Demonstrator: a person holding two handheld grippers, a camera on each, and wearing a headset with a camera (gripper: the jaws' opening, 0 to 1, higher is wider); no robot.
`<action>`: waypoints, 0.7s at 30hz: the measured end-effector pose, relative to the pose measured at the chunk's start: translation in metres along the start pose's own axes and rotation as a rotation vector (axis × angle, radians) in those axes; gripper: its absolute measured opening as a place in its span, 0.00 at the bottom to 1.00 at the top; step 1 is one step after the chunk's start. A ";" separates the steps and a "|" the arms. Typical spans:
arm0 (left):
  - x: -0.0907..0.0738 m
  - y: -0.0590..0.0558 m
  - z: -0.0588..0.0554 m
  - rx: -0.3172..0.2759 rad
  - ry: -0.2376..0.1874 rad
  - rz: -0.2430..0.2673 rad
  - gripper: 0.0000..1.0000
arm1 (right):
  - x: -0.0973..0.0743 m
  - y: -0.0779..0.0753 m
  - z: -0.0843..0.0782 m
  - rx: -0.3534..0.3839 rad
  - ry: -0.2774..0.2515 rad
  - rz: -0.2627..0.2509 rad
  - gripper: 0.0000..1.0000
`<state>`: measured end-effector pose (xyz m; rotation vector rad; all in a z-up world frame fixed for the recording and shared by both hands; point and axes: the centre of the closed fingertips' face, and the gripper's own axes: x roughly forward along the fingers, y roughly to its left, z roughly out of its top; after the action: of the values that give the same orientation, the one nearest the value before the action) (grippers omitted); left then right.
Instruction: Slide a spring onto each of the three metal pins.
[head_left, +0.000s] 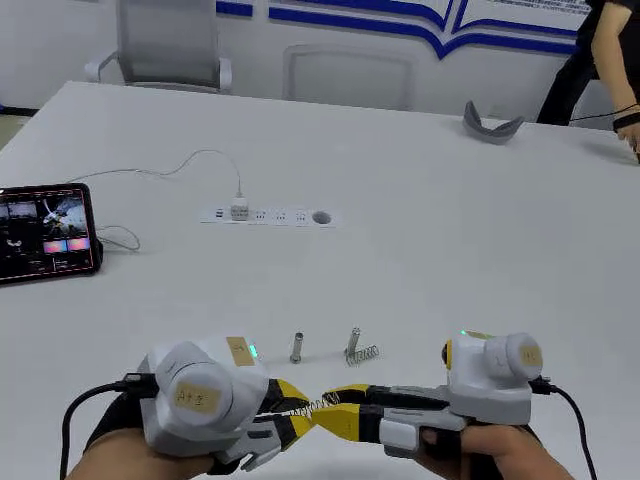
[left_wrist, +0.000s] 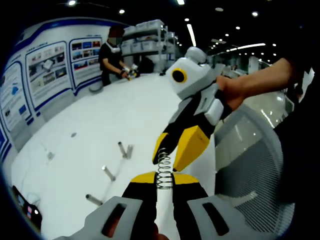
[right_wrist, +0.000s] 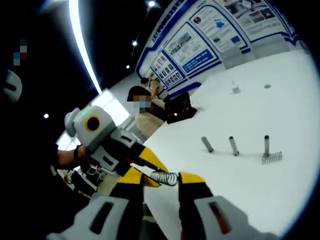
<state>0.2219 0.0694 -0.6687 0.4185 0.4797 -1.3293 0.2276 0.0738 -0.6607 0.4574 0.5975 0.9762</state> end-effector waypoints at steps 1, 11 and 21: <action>0.001 -0.001 0.001 0.005 0.000 -0.006 0.10 | -0.001 -0.001 -0.001 0.000 0.005 -0.002 0.27; 0.009 -0.002 0.009 0.030 -0.004 -0.049 0.10 | -0.012 -0.005 0.005 -0.001 -0.001 -0.002 0.15; 0.017 -0.005 0.018 0.049 -0.018 -0.084 0.10 | -0.021 -0.002 0.014 -0.054 0.030 0.005 0.12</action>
<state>0.2218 0.0447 -0.6633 0.4307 0.4542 -1.4271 0.2292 0.0534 -0.6463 0.3974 0.5958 1.0025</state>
